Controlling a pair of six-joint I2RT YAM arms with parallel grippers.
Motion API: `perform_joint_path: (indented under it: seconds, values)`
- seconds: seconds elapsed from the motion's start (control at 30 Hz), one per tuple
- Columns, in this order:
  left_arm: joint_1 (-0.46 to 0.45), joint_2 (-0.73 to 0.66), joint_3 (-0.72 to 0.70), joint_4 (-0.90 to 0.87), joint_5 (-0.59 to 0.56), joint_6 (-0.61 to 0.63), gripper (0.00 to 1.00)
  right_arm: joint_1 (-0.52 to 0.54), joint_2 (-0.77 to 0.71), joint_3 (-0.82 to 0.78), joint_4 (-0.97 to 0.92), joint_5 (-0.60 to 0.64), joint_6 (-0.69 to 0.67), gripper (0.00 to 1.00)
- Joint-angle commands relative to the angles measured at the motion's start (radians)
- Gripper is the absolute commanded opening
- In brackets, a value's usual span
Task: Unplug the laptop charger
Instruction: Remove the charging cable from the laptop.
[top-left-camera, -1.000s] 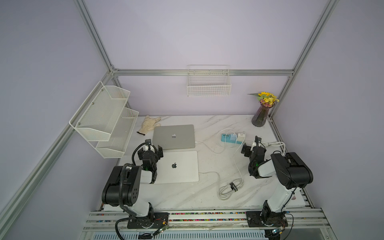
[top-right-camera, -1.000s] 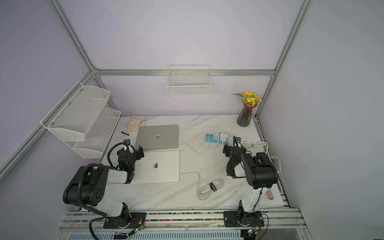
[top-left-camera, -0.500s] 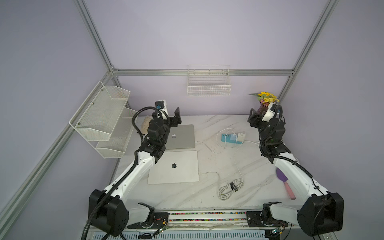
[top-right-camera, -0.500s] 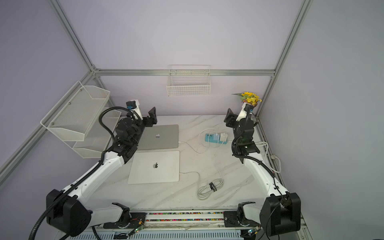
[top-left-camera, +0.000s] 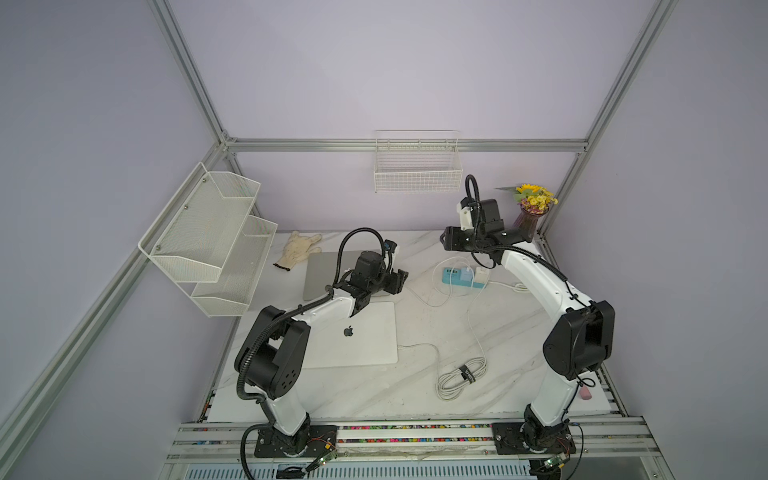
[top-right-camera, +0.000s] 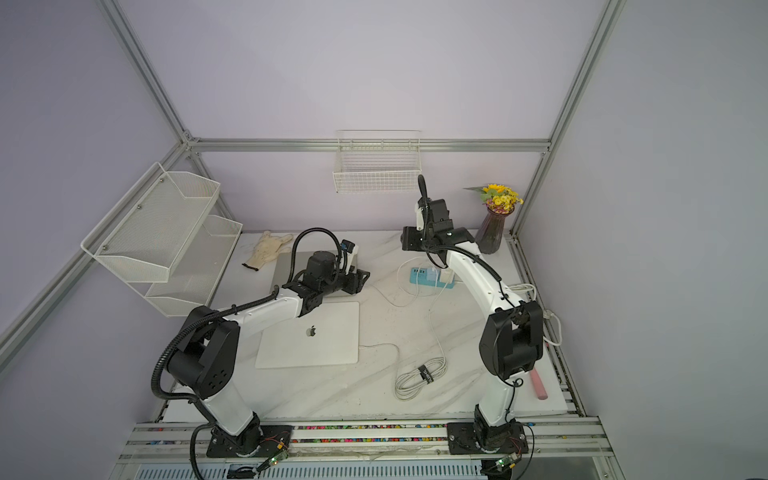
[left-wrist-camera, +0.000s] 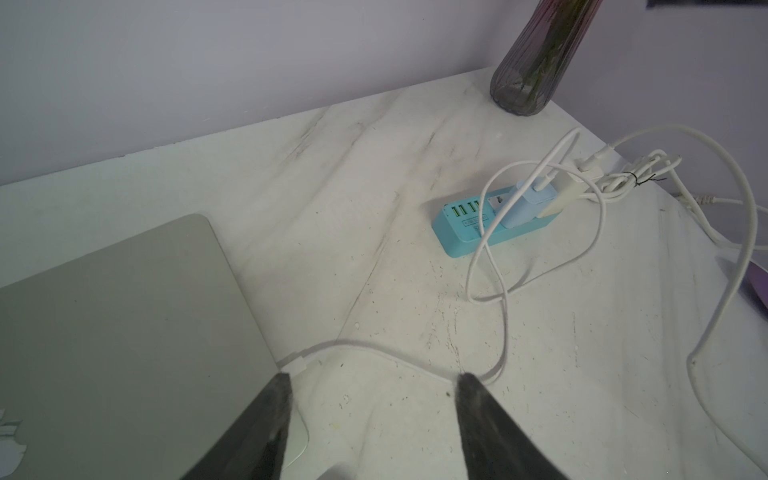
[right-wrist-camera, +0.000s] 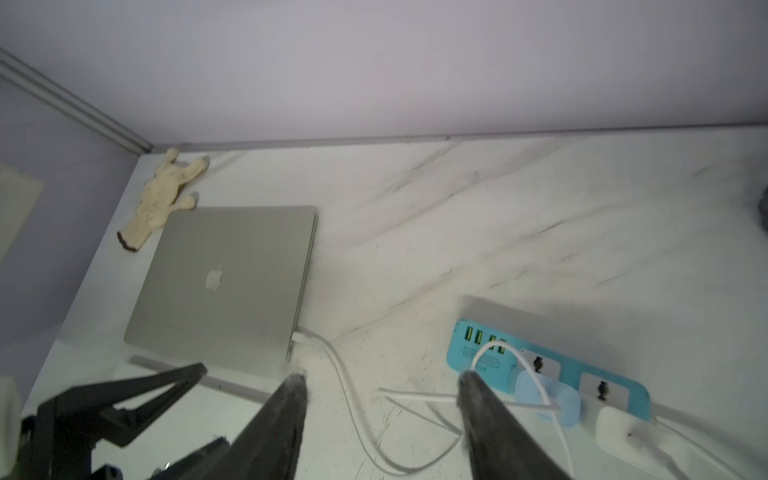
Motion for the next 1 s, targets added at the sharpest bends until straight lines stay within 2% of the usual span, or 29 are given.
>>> perform_joint_path:
  seconds: [0.0,0.1,0.17,0.2,0.23,0.4,0.57,0.8,0.9,0.97]
  values:
    - [0.019,-0.054,-0.062,0.078,-0.063,-0.081,0.63,0.056,0.018,0.001,-0.109,-0.097,-0.032,0.56]
    - [0.058,-0.086,-0.117,0.052,-0.165,-0.195,0.58,0.132,0.082,0.044,-0.143,-0.067,-0.134,0.56]
    - [0.104,-0.105,-0.153,0.055,-0.164,-0.253,0.58,0.171,0.136,0.082,-0.169,-0.067,-0.215,0.56]
    - [0.122,-0.112,-0.160,0.044,-0.148,-0.253,0.59,0.186,0.167,0.102,-0.183,-0.066,-0.247,0.56]
    - [0.131,-0.115,-0.155,0.012,-0.157,-0.250,0.64,0.194,0.208,0.139,-0.206,-0.064,-0.273,0.56]
    - [0.146,-0.080,-0.075,-0.206,-0.293,-0.281,0.64,0.201,0.442,0.369,-0.357,-0.024,-0.354,0.52]
    - [0.167,-0.017,-0.030,-0.254,-0.262,-0.275,0.65,0.224,0.574,0.489,-0.392,0.020,-0.406,0.50]
    - [0.169,0.088,0.043,-0.277,-0.183,-0.269,0.64,0.231,0.634,0.499,-0.350,0.049,-0.464,0.47]
    - [0.168,0.134,0.083,-0.277,-0.155,-0.248,0.55,0.232,0.655,0.508,-0.335,0.056,-0.483,0.37]
    - [0.167,0.161,0.109,-0.277,-0.154,-0.245,0.55,0.232,0.663,0.508,-0.317,0.057,-0.500,0.38]
